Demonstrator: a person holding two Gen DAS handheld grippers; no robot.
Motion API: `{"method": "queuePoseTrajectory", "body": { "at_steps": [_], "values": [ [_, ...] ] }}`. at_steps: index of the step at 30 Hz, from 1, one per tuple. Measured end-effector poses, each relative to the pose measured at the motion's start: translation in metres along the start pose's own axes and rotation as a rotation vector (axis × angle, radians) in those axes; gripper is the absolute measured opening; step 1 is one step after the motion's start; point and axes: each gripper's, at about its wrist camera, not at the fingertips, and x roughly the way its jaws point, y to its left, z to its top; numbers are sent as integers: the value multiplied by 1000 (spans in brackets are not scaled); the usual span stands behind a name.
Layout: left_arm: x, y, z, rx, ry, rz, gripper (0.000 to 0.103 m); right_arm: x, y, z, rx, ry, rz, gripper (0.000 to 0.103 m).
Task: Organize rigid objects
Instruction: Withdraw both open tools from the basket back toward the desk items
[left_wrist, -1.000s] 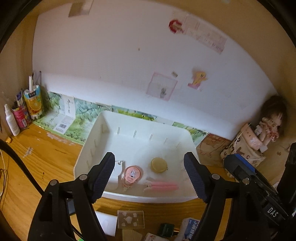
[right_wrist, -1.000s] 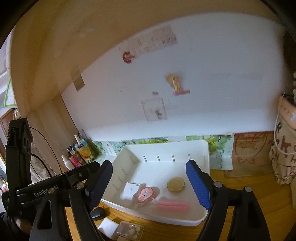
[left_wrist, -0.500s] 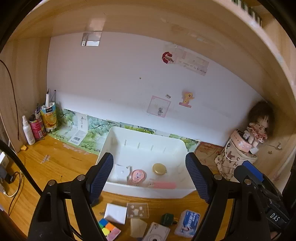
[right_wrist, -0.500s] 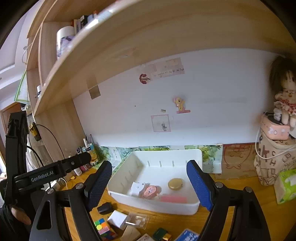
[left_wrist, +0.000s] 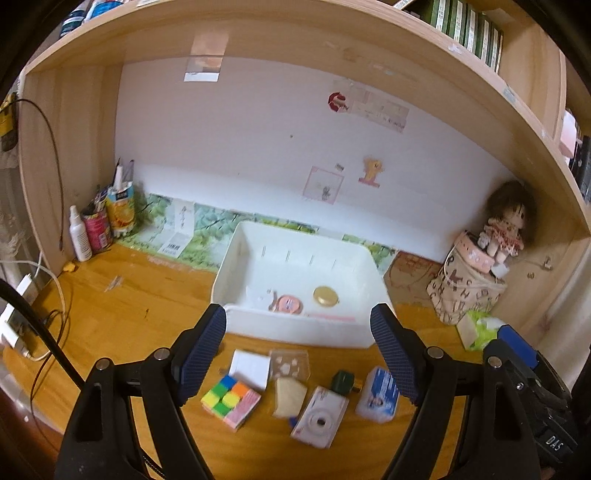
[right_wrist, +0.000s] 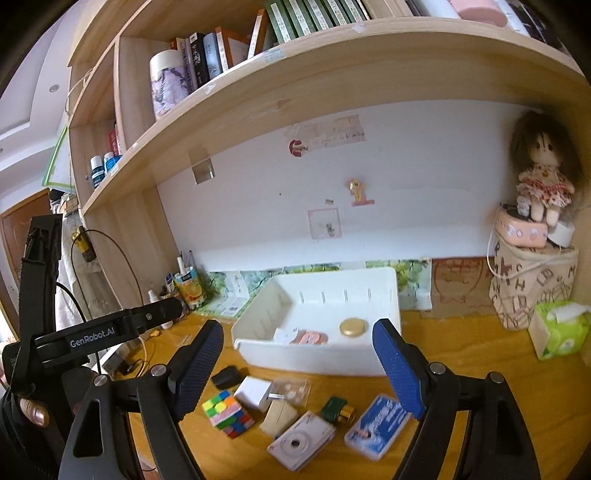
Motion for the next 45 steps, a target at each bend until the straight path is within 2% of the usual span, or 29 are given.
{"method": "queuePoseTrajectory", "body": {
  "at_steps": [9,15,19,28,36,41,45],
  "values": [
    [-13,5,-29,63,105,59,83,-19,9,-33,61,34,-6,84],
    [-20,12,-42,120,163,106,83,-17,7,-55,135,58,0,84],
    [-16,15,-51,154,224,150,83,-10,5,-72,182,106,5,84],
    [9,13,-79,234,383,205,83,8,-4,-99,291,202,19,84],
    [39,21,-98,301,526,249,83,35,-8,-116,329,309,-5,84],
    [57,30,-97,352,567,277,83,57,-6,-127,352,376,-33,84],
    [75,33,-91,405,583,270,83,76,-1,-139,358,443,-63,84]
  ]
}}
